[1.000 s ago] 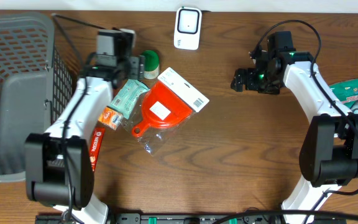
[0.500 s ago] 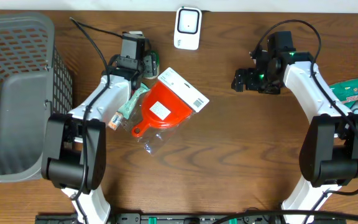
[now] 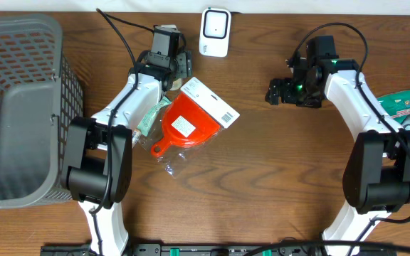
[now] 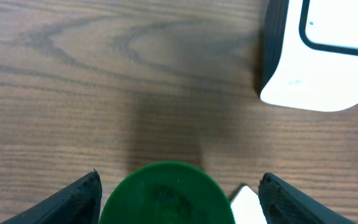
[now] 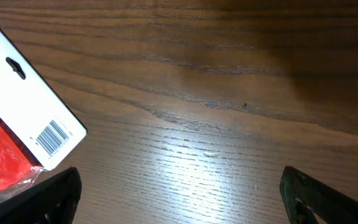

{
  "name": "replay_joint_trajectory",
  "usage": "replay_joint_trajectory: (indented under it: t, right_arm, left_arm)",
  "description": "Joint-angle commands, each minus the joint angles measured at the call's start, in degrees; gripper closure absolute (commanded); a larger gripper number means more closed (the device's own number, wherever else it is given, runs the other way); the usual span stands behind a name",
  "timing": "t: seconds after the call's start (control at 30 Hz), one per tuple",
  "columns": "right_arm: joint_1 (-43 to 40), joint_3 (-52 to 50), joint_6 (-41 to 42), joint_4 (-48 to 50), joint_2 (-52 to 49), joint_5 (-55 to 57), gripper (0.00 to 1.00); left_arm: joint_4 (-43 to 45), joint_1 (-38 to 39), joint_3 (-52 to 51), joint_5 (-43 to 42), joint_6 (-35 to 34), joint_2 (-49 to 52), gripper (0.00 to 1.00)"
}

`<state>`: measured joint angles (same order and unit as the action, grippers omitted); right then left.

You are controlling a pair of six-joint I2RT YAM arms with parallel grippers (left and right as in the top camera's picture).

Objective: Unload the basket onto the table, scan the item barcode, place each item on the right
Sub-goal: 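Move the left gripper over the green-lidded jar, then lower the left gripper and close it around the green-lidded jar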

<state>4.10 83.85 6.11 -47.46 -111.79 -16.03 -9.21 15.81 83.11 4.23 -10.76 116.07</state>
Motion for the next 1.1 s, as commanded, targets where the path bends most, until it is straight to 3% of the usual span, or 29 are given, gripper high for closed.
replay_joint_trajectory:
  t: [0.0,0.67,0.73,0.8,1.0,1.07]
  right_arm:
    - [0.0,0.8,0.7,-0.1,1.8,0.2,0.01]
    - [0.0,0.8,0.7,-0.3,1.8,0.2,0.01]
    - [0.0,0.8,0.7,-0.4,1.8,0.2,0.01]
    - [0.0,0.8,0.7,-0.4,1.8,0.2,0.01]
    - [0.0,0.8,0.7,-0.7,1.8,1.3,0.01]
    - [0.0,0.8,0.7,-0.7,1.8,1.8,0.01]
  left_arm:
    - [-1.0,-0.1,1.4,-0.5,-0.9,1.6,0.19]
    - [-3.7,-0.1,1.3,-0.6,-0.9,3.5,0.20]
    - [-3.6,-0.1,1.4,-0.6,-0.9,3.5,0.30]
    - [-3.7,-0.1,1.4,-0.6,-0.9,3.5,0.47]
    - [-3.6,-0.1,1.4,-0.7,-0.9,3.5,0.72]
    - [-3.6,-0.1,1.4,-1.7,-0.9,3.5,0.72]
